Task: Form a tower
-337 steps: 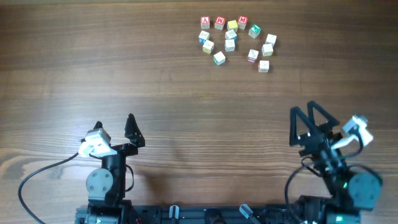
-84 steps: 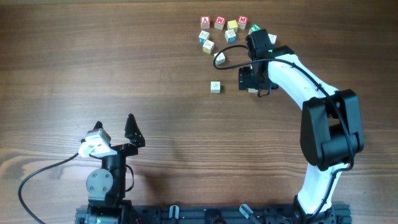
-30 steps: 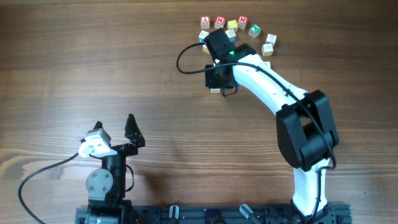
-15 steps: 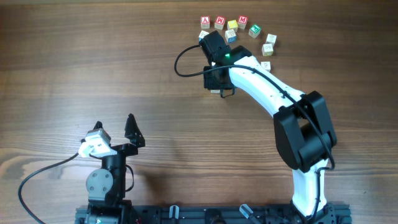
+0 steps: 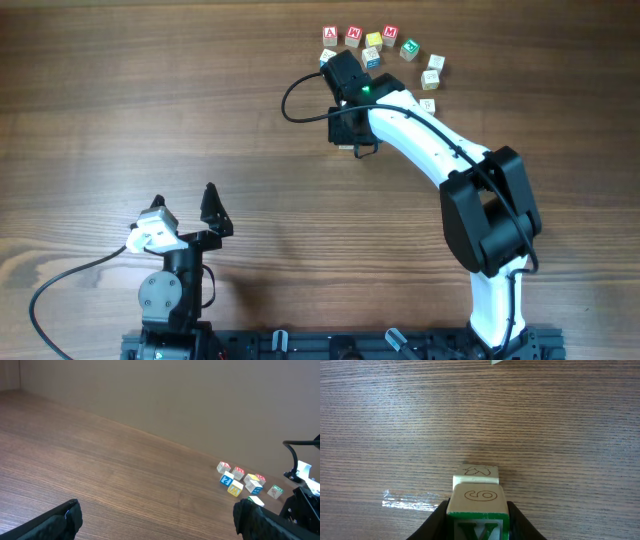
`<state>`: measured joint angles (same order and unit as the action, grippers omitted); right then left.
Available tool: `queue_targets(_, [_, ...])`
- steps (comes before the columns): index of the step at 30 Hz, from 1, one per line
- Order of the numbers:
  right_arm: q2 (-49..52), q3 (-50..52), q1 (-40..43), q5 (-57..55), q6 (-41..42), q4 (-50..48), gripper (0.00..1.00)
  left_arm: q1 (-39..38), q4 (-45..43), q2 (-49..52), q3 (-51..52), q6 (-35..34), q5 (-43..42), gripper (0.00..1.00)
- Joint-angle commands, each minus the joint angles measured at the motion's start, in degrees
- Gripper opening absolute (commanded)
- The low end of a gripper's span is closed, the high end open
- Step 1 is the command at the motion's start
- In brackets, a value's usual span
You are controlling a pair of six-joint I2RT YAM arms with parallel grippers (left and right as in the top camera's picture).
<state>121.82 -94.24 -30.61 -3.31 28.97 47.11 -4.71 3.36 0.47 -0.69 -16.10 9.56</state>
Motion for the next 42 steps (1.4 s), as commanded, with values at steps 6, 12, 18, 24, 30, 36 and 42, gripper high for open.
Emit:
queue_targets(6, [1.38,-0.81,0.02,-1.4,-1.01,-1.38,0.28,0.33,-0.17,-0.31,0.35,1.09,0.35,1.0])
queue_targets(12, [1.42,-0.79,0.02,-1.38,-0.96,-0.57,0.4,0.33,-0.17,-0.31,0.37,1.11,0.35,1.0])
queue_targets(18, [1.42,-0.79,0.02,-1.11,-0.94,-1.03,0.56,0.33,-0.17,-0.31,0.37,1.09,0.35,1.0])
queue_targets(24, [0.72,-3.37,0.68,-0.52,-0.42,-0.96,1.0,0.33,-0.17,-0.31,0.37,1.09,0.35,1.0])
queue_targets(30, [-1.46,-13.99,8.87,-1.4,-6.1,-1.53,1.0,0.33,-0.17,-0.31,0.35,1.09,0.35,1.0])
queue_targets(36, [1.92,-12.09,19.04,0.28,-12.72,-2.86,1.0,0.33,-0.17,-0.31,0.37,1.09,0.35,1.0])
queue_targets(42, [7.58,-12.09,20.5,0.17,-13.9,-10.88,0.99,0.33,-0.17,-0.31,0.37,1.09,0.35,1.0])
